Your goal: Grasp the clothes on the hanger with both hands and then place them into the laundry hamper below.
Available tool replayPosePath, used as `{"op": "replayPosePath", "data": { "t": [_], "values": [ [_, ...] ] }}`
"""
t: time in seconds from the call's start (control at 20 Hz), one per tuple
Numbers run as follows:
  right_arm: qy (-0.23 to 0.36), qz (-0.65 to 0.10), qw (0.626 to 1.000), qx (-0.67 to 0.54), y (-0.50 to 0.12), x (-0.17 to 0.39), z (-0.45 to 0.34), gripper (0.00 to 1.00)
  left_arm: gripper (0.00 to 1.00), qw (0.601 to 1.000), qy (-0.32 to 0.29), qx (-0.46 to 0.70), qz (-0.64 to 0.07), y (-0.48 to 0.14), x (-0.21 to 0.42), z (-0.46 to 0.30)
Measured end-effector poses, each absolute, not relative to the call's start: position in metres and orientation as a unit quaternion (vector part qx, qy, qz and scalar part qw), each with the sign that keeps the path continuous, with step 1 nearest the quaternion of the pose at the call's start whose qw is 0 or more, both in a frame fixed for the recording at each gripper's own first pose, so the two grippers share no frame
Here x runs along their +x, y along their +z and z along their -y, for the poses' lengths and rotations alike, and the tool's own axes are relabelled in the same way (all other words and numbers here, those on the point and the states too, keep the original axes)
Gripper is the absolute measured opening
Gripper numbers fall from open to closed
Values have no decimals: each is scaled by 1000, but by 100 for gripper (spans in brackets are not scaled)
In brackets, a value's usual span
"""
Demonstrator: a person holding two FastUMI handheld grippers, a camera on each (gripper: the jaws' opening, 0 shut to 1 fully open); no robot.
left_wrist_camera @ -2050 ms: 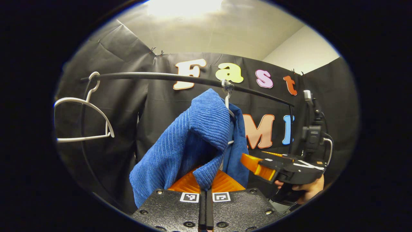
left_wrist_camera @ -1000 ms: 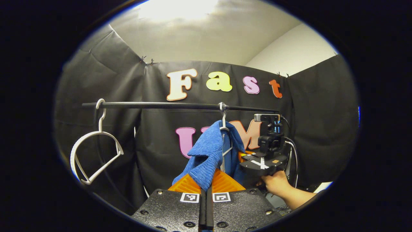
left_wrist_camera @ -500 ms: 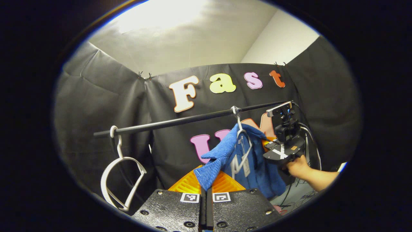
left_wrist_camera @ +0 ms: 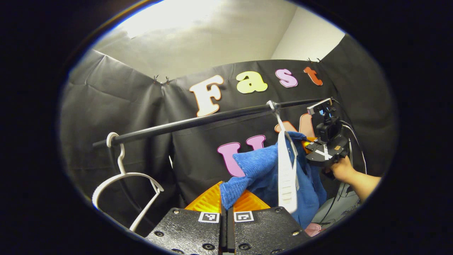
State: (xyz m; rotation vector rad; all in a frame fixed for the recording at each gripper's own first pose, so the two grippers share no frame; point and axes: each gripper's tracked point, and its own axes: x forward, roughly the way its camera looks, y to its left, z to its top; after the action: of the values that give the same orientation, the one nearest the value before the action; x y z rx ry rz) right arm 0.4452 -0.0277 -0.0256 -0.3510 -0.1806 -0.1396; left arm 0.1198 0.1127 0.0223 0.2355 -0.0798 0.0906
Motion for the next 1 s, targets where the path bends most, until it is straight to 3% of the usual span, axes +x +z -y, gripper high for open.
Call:
{"op": "replayPosePath", "data": {
  "t": [0.45, 1.0],
  "values": [
    [-44, 9, 977, -209, -104, 477, 32, 1, 2, 999, 38, 3, 7, -27, 161, -123],
    [-44, -21, 981, -189, -146, 431, 18, 1, 2, 998, 50, -38, -20, -71, 149, -147]
  ]
}}
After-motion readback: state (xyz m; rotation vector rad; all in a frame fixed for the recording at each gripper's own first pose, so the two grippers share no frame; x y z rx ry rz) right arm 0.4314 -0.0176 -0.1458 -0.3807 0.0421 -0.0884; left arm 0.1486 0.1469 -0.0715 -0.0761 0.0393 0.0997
